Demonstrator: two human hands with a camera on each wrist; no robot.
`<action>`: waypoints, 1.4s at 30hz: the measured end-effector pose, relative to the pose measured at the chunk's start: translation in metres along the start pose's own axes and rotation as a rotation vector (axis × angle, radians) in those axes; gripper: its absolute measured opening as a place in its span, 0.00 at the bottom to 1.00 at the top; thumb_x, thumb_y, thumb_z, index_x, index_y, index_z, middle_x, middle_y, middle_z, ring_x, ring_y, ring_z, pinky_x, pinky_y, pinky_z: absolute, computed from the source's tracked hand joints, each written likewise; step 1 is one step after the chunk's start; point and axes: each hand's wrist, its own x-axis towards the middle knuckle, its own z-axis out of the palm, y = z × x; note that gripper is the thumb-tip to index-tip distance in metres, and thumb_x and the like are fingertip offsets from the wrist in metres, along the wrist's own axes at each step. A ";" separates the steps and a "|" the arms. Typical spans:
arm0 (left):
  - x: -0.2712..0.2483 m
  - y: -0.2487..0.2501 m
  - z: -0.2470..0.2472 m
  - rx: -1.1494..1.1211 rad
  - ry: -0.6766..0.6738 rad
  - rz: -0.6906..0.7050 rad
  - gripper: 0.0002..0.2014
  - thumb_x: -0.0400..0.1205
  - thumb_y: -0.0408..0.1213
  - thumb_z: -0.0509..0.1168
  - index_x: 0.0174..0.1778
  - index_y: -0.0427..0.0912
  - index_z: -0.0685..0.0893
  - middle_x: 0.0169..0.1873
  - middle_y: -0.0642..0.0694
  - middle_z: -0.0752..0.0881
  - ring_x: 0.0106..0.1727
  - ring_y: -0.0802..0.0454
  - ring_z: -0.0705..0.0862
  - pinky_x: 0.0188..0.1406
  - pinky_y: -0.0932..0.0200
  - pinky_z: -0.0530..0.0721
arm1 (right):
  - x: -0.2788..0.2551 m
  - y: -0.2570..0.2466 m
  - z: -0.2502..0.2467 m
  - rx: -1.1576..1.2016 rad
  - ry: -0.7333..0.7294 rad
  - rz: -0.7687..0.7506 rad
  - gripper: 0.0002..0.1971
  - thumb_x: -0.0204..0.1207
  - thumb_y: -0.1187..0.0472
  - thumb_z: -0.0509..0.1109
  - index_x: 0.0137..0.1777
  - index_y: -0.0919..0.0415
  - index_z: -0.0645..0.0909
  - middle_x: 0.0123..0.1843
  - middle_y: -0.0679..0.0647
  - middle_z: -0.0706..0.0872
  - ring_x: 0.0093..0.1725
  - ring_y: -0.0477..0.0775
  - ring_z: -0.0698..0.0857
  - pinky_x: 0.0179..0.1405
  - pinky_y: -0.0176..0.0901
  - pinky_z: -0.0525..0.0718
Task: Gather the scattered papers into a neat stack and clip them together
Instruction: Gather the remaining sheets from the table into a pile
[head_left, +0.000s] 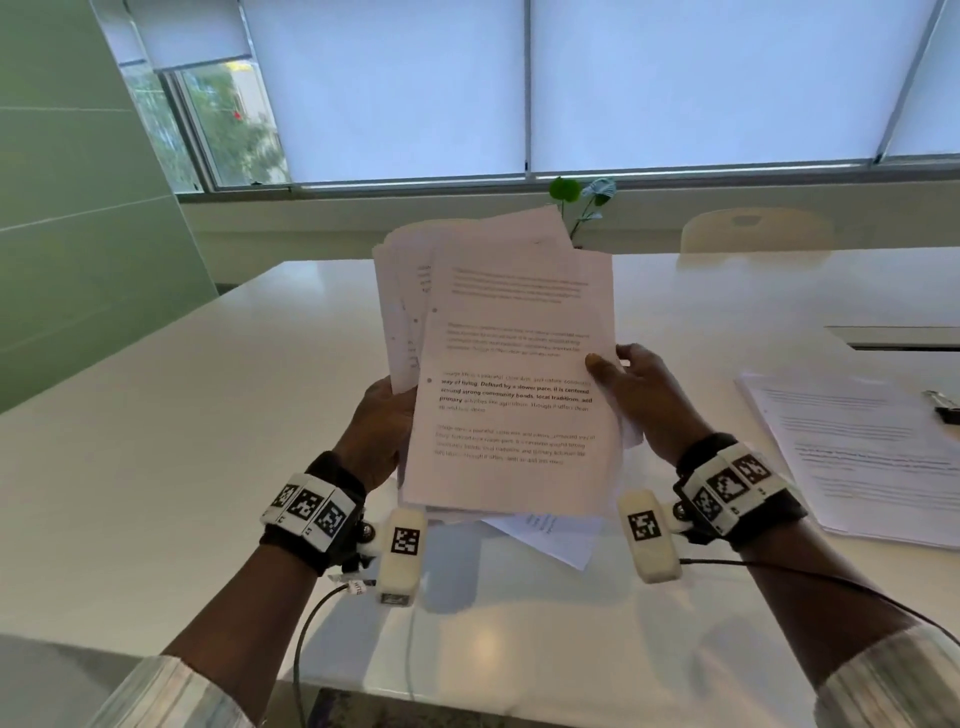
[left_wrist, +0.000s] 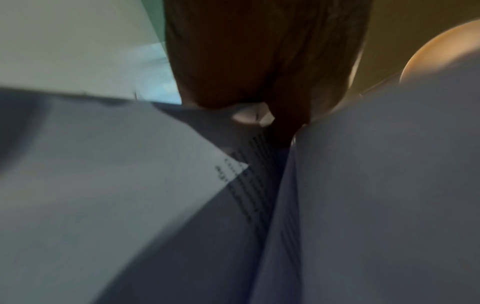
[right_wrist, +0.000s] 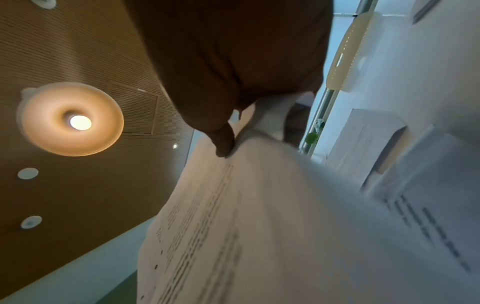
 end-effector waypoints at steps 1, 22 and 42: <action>-0.001 0.004 0.001 0.058 0.038 0.003 0.20 0.88 0.47 0.58 0.57 0.34 0.86 0.41 0.40 0.92 0.45 0.42 0.93 0.34 0.57 0.90 | 0.000 0.000 0.003 0.024 -0.019 -0.006 0.12 0.82 0.60 0.69 0.63 0.62 0.77 0.58 0.61 0.90 0.51 0.61 0.92 0.54 0.64 0.89; -0.007 0.012 -0.130 0.072 0.319 0.341 0.16 0.73 0.38 0.78 0.56 0.42 0.88 0.49 0.50 0.92 0.47 0.55 0.91 0.46 0.57 0.89 | -0.026 0.010 0.175 -0.071 -0.098 -0.266 0.20 0.78 0.51 0.73 0.63 0.60 0.75 0.56 0.54 0.89 0.51 0.53 0.90 0.48 0.58 0.91; 0.024 -0.013 -0.170 0.163 0.282 0.290 0.12 0.79 0.36 0.73 0.58 0.44 0.85 0.51 0.44 0.88 0.49 0.48 0.87 0.53 0.53 0.83 | 0.032 0.035 0.104 -1.131 -0.141 0.098 0.19 0.77 0.54 0.73 0.64 0.63 0.80 0.65 0.60 0.84 0.61 0.60 0.82 0.57 0.48 0.80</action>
